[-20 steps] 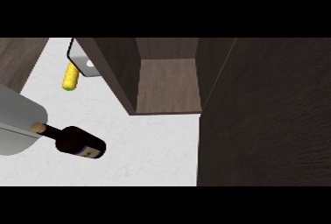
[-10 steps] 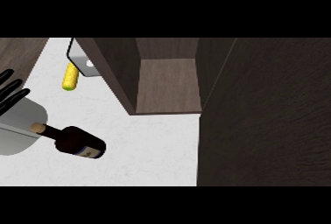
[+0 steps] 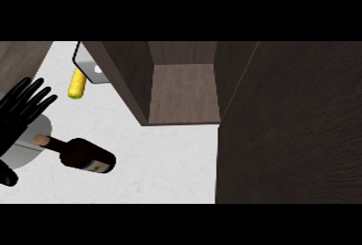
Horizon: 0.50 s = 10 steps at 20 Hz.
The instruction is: Pick up the wine, place it into the cabinet and close the cabinet
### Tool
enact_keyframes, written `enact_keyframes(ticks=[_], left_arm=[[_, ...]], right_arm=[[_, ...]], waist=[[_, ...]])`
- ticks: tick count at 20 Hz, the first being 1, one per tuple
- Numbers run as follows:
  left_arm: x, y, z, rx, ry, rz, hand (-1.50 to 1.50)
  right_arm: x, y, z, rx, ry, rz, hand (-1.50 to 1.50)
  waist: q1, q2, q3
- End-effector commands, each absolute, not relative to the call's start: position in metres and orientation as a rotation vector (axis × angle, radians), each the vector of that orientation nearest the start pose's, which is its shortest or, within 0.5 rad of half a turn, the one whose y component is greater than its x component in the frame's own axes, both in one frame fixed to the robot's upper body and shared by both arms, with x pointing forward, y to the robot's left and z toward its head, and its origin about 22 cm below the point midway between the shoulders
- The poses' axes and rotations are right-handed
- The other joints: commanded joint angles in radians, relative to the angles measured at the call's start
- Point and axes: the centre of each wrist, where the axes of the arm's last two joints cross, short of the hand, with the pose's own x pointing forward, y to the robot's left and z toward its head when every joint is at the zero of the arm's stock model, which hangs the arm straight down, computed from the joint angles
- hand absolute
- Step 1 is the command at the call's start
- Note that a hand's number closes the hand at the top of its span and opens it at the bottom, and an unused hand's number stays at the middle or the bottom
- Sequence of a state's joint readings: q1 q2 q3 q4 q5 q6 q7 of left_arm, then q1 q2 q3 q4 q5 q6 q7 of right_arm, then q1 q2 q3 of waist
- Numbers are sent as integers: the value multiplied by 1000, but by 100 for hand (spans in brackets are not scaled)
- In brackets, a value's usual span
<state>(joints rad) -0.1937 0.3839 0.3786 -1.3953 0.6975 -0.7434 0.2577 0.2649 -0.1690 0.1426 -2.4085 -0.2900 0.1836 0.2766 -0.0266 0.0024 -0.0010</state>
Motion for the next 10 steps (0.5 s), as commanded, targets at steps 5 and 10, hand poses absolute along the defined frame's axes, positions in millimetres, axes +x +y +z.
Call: enact_keyframes(ticks=[5, 10], left_arm=[[284, 405, 10, -548, -1523, -219, -150], [300, 384, -8, -549, -1494, -229, -150]], right_arm=[[112, -236, 166, 474, -1888, 260, -150], [110, -242, 162, 468, -1872, 256, -150]], waist=[[-5, 3, -1], [2, 0, 0]])
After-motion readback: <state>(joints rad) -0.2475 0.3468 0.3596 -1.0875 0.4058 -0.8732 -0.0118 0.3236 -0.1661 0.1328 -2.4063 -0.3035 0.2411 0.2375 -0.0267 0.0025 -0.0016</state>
